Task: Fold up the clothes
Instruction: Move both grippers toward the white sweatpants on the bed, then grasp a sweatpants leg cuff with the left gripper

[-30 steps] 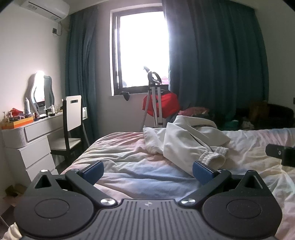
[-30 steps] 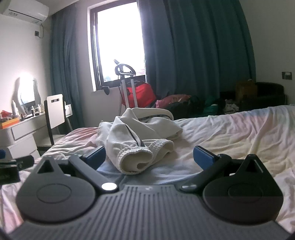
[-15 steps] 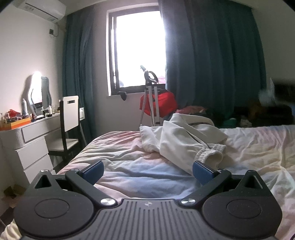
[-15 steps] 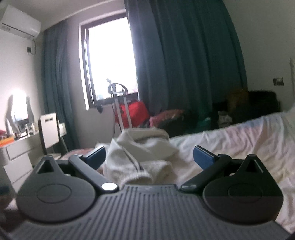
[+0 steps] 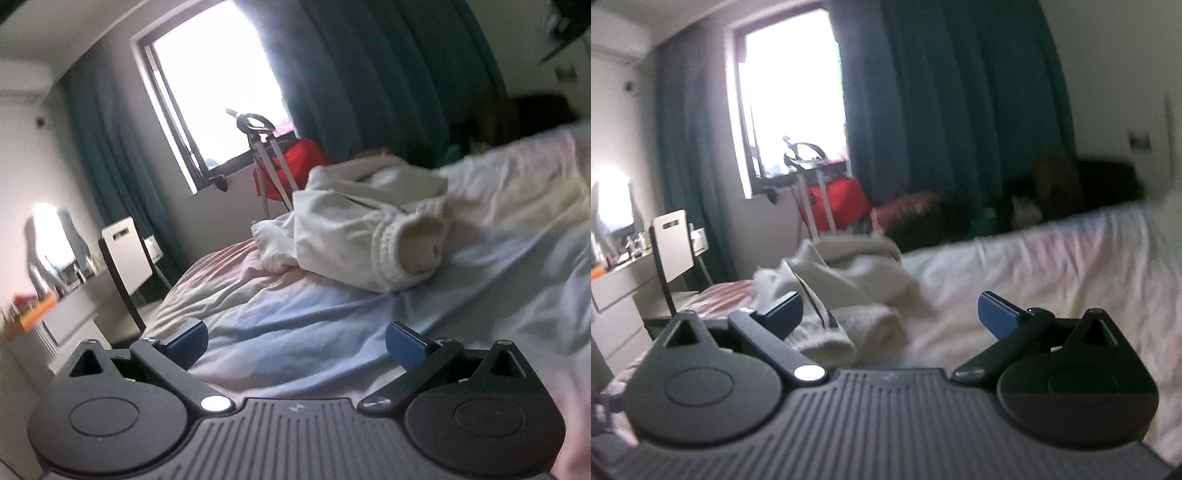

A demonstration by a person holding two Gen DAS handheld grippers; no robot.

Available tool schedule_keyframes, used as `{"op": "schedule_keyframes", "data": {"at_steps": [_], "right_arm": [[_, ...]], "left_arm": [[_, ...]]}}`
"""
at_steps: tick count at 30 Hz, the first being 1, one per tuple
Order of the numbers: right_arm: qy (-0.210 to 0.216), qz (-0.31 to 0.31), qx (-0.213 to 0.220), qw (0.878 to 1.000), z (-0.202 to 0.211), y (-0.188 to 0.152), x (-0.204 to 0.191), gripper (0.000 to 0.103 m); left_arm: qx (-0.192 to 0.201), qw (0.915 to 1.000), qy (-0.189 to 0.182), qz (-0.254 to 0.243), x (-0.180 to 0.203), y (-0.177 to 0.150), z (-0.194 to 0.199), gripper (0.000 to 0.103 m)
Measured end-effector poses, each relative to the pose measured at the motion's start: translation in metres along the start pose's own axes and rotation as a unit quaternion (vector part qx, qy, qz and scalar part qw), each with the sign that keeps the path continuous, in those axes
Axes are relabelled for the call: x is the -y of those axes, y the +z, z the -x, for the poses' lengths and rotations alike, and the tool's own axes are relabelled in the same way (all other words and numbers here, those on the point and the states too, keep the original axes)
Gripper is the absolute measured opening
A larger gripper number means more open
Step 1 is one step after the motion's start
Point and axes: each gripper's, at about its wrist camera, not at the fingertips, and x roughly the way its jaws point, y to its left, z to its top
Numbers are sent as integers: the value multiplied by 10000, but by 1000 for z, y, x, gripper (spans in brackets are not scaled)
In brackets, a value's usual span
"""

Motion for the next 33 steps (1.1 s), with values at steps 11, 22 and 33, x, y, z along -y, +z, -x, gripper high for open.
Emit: {"op": "schedule_keyframes", "data": {"at_steps": [11,22,33], "right_arm": [[-361,-778,-527,9949,-38,-15,50,103],[-191,-1073,-546,9925,-79,-25,63,103],[659,-703,503,9941,-75,-28,32,103]], "left_arm": [[287,9981,163,-527,76,58,-111,103],[17,9993,333,148,75,107,-176,55],[869,9780,384,1859,-74,111,-65,9]]}}
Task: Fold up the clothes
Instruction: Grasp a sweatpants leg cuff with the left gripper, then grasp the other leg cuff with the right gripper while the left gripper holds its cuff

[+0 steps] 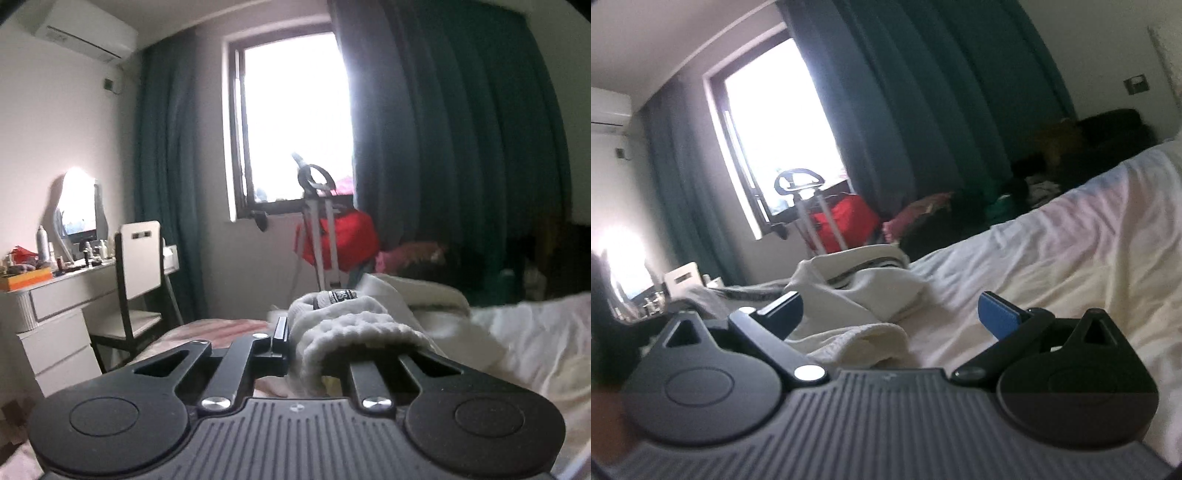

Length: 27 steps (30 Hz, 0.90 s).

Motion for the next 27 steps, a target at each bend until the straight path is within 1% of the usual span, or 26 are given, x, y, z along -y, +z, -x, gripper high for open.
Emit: {"op": "schedule_keyframes", "data": {"at_steps": [3,5,7,10,11,12,13,14,16,18,21,24,26,27], "right_arm": [[120,287,73,9995,3,-4,-13,103],[135,483,39,9987,7,-6,-23,102],[222,656,-126,9975,14,-8,-33,102],[164,935,-525,9941,29,-17,-51,101],[169,1009,-692,9923,33,-20,-56,96],[172,1081,-864,9902,37,-23,-60,88],[179,1142,-1051,9877,41,-26,-65,82],[195,1160,-1258,9851,43,-30,-69,74],[287,1165,-1674,9786,48,-38,-77,74],[498,1233,-1984,9711,52,-49,-84,74],[675,1290,-2446,9586,55,-73,-101,75],[1028,1528,-2692,9453,60,-95,-123,73],[1035,1760,-2774,9388,56,-106,-133,73],[1010,1790,-2862,9359,50,-110,-135,64]], "left_arm": [[211,9997,-45,-77,-43,12,36,9],[200,9998,-89,-42,-71,16,58,9],[121,9998,-141,37,-99,15,76,9],[48,9997,-133,176,-138,4,96,9],[2,9996,-110,256,-149,-2,100,9],[-72,9993,-102,364,-159,-8,102,9],[-148,9988,-104,462,-169,-14,102,9],[-226,9982,-116,549,-177,-20,102,9],[-410,9960,-136,781,-194,-30,96,9],[-553,9936,-139,974,-210,-39,86,9],[-708,9907,-125,1152,-226,-48,73,9],[-755,9908,-109,1117,-232,-55,54,9],[-844,9891,-83,1205,-237,-60,42,9],[-914,9871,-67,1310,-241,-63,35,9]]}}
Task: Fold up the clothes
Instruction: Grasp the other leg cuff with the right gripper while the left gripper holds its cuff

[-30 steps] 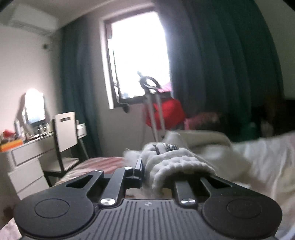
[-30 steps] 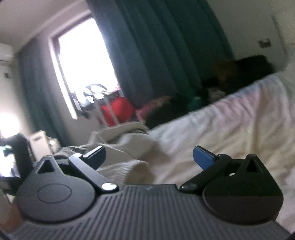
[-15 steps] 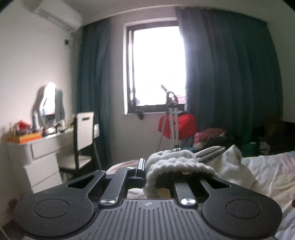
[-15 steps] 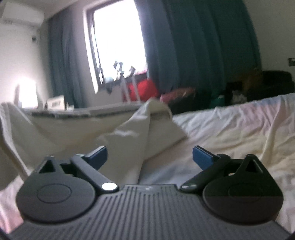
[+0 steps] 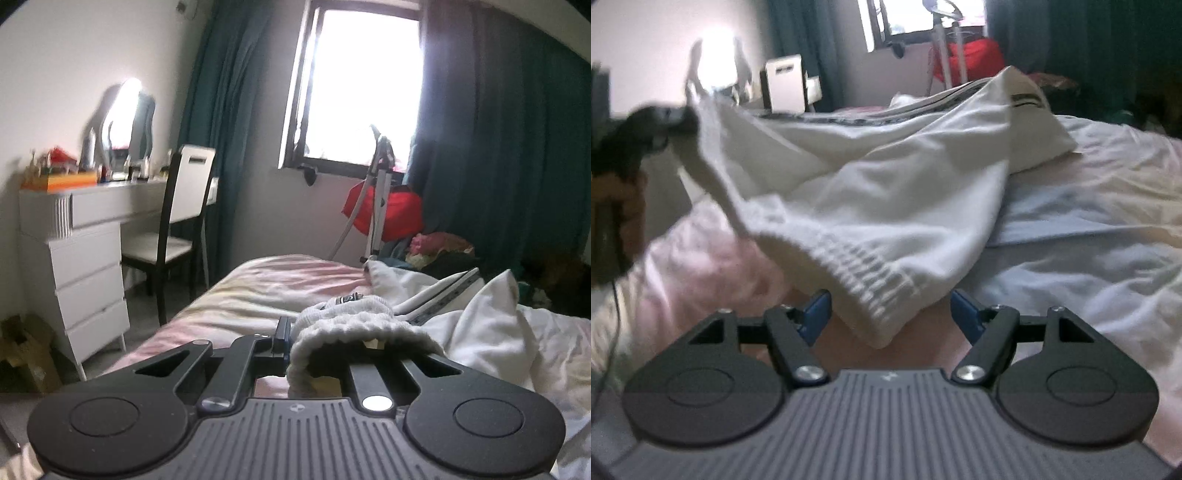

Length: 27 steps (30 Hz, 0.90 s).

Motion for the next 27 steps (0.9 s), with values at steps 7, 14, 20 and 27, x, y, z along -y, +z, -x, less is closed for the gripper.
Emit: {"op": "schedule_keyframes", "data": {"at_steps": [7,14,20,27], "right_arm": [[-204,-102,438,9988,-24,5,-7,49],[-404,413,527,9969,-27,9,-17,44],[-160,240,965,9949,13,21,-17,30],[81,413,477,9980,35,18,-23,33]], "left_arm": [[-258,9995,152,140,-10,-9,-33,9],[-597,9972,1,448,-16,-3,-35,9],[-919,9946,-39,490,-22,-5,-36,11],[-1386,9896,30,375,-33,-17,-42,25]]}}
